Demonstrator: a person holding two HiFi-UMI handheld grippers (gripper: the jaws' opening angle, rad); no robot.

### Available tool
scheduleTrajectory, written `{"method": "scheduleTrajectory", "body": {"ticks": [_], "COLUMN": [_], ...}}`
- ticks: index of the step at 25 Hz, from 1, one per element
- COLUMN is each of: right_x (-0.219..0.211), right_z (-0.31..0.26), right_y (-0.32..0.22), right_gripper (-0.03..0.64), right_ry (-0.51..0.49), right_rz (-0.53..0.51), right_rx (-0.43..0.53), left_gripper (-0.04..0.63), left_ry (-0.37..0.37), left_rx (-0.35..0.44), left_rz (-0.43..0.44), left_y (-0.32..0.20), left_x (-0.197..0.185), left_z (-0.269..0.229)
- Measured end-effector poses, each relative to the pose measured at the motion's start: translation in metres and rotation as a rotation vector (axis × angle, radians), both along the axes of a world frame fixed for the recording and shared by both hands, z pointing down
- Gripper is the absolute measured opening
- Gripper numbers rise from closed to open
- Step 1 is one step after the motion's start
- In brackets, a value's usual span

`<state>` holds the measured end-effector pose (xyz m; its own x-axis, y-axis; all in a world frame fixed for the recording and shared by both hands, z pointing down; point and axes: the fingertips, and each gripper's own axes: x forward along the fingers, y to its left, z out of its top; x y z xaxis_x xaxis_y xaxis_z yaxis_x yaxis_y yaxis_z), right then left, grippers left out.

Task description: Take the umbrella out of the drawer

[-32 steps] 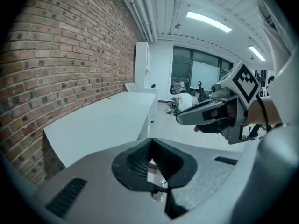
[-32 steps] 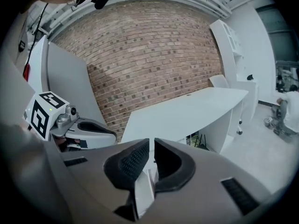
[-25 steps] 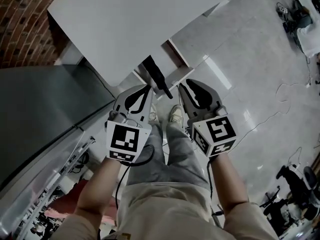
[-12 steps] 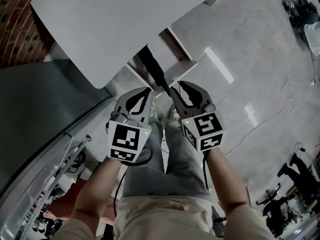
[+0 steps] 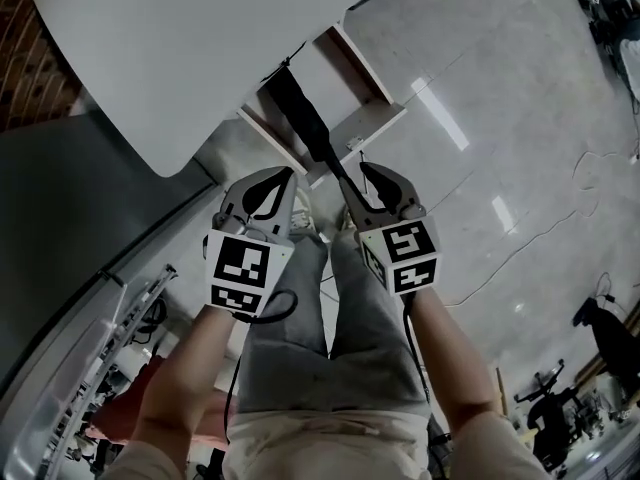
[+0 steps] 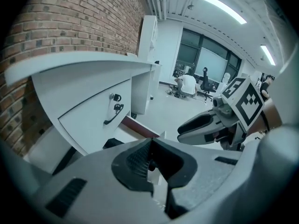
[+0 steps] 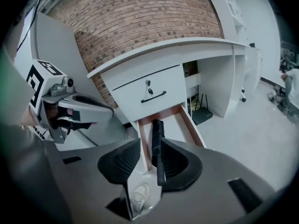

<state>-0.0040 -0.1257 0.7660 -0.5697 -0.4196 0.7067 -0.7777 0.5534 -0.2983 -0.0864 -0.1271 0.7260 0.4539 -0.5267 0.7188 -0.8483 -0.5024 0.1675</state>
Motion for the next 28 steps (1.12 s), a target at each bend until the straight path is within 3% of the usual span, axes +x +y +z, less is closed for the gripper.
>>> {"method": "scheduleTrajectory", "body": {"ticks": [16, 28], "right_x": [-0.014, -0.027], "right_z": [0.129, 0.176], "right_y": [0.022, 0.013], "right_gripper": [0.138, 0.128], "right_ry": [0.042, 0.074], "right_rz": [-0.025, -0.069], "right_rx": [-0.052, -0.035], "left_gripper": [0.008, 0.008], "left_ry": [-0.004, 0.023], "left_rx": [-0.080, -0.115], "left_rz": [0.019, -0.019], "left_y": [0.023, 0.022], "left_x": [0.002, -0.005], "left_z": [0.115, 0.155]}}
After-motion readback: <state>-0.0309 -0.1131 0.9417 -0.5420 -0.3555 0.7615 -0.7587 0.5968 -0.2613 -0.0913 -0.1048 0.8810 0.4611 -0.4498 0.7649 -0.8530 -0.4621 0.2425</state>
